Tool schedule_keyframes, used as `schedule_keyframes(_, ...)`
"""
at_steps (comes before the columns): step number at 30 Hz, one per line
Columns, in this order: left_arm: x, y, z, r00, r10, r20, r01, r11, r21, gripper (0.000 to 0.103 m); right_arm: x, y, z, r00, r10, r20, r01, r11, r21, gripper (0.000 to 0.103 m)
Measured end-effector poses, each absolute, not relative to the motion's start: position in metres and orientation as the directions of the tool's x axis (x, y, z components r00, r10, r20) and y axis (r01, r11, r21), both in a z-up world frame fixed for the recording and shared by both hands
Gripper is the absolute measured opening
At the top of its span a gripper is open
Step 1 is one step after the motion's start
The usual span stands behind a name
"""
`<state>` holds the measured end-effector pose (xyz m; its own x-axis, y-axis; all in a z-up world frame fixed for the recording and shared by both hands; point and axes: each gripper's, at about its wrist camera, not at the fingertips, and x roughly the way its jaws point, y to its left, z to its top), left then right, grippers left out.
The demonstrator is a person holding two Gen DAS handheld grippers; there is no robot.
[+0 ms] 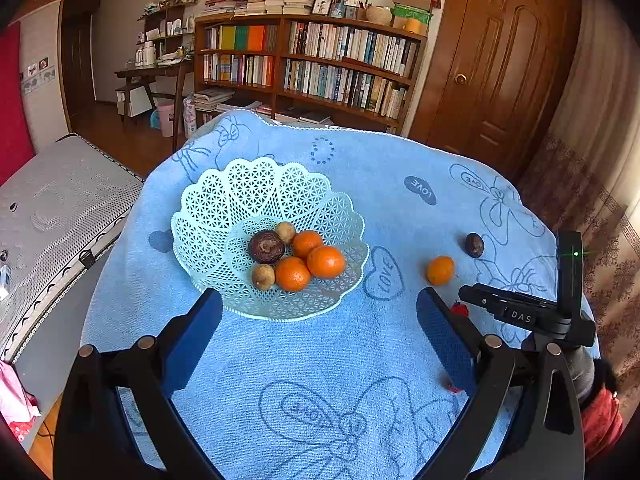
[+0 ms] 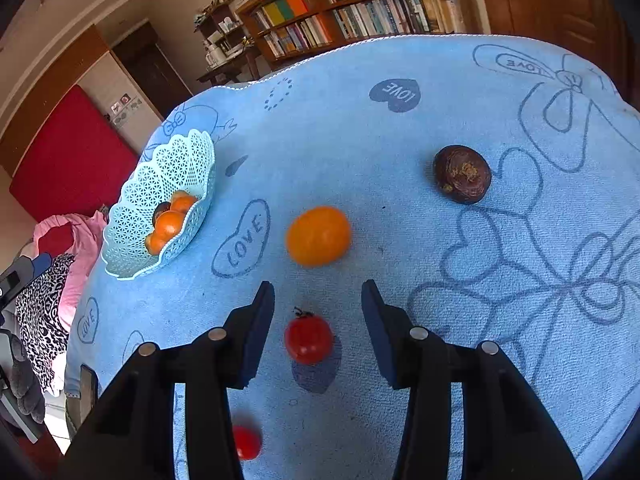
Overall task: Organize fruits
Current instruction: 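Move the right tool to a red cherry tomato and grasp it, then move the left tool to another red cherry tomato and grasp it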
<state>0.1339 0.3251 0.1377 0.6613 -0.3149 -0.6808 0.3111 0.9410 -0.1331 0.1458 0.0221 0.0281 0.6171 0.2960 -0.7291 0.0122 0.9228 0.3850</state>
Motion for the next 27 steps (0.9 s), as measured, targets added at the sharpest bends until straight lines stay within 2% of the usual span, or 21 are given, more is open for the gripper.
schedule_keyframes(6,0.132,0.317,0.13,0.642,-0.332,-0.691,0.315,0.936,-0.157,0.099,0.146,0.047,0.015,0.588,0.211,-0.781,-0.02,0.969,0.246,0.046)
schedule_keyframes(11,0.129,0.307,0.124,0.625,-0.351,-0.698,0.325,0.929,-0.176,0.099,0.142,0.057,0.015,0.602,0.136,-0.787,-0.038,0.989,0.141,0.036)
schedule_keyframes(14,0.127,0.3,0.119,0.612,-0.359,-0.705,0.332,0.925,-0.183,0.099,0.14,0.056,0.017,0.606,0.147,-0.782,-0.048,0.988,0.148,0.029)
schedule_keyframes(27,0.116,0.26,0.086,0.54,-0.391,-0.745,0.372,0.905,-0.206,0.099,0.12,0.027,0.037,0.66,0.154,-0.735,0.004,0.978,0.208,0.028)
